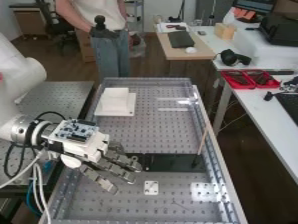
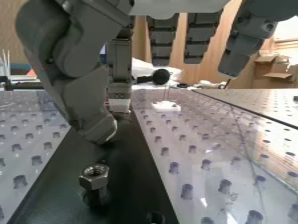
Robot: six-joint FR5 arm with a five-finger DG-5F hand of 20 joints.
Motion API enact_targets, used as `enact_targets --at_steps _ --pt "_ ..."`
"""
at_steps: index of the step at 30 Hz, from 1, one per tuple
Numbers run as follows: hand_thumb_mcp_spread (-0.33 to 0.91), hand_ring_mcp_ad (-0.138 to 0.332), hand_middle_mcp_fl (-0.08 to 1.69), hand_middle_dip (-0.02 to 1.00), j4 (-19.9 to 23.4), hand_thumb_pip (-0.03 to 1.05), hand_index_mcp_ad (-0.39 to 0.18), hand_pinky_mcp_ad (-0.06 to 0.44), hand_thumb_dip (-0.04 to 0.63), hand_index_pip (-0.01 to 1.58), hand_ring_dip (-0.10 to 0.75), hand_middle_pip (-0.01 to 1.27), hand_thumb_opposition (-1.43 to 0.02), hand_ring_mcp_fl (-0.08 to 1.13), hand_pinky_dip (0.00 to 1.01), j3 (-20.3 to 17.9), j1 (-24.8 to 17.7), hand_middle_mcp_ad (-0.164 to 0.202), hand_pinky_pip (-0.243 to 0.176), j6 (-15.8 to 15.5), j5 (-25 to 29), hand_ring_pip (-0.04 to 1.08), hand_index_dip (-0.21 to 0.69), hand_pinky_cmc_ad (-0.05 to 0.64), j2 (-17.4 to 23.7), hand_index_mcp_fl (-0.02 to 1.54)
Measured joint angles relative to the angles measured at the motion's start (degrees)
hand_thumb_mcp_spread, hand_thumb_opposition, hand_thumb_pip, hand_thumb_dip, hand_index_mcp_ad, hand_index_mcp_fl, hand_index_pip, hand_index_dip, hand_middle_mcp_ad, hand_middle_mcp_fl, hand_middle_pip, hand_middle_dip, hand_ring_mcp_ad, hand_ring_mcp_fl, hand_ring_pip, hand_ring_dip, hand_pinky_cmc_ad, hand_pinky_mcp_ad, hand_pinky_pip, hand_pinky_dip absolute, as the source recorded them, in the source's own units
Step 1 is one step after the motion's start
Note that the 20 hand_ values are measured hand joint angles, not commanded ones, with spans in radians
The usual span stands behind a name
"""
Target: Grab the larger nut and place it in the white container
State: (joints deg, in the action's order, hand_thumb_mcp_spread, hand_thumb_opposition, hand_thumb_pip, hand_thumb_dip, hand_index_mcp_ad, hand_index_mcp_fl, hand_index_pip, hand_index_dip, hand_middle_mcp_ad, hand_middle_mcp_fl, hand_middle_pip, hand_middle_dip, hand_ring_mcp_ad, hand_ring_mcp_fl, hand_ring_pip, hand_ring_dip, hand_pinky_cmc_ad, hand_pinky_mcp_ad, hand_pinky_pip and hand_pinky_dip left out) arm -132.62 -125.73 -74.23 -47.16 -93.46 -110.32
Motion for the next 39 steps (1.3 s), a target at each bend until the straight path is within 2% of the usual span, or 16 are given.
enact_targets --at_steps 18,39 --pt "0.39 0.129 -0.01 0.19 2.44 0.72 -0.169 0.278 0.220 1.50 0.117 0.13 -0.87 0.00 0.38 -0.79 -0.07 0.063 -0.089 0.56 -0.03 0.09 0.108 0.368 -1.01 -0.01" --pt "0.39 0.129 0.00 0.19 2.56 0.72 -0.169 0.276 0.220 1.54 0.117 0.13 -0.87 0.01 0.38 -0.06 0.42 0.063 -0.089 0.65 -1.17 0.09 0.108 0.361 -1.53 -0.01"
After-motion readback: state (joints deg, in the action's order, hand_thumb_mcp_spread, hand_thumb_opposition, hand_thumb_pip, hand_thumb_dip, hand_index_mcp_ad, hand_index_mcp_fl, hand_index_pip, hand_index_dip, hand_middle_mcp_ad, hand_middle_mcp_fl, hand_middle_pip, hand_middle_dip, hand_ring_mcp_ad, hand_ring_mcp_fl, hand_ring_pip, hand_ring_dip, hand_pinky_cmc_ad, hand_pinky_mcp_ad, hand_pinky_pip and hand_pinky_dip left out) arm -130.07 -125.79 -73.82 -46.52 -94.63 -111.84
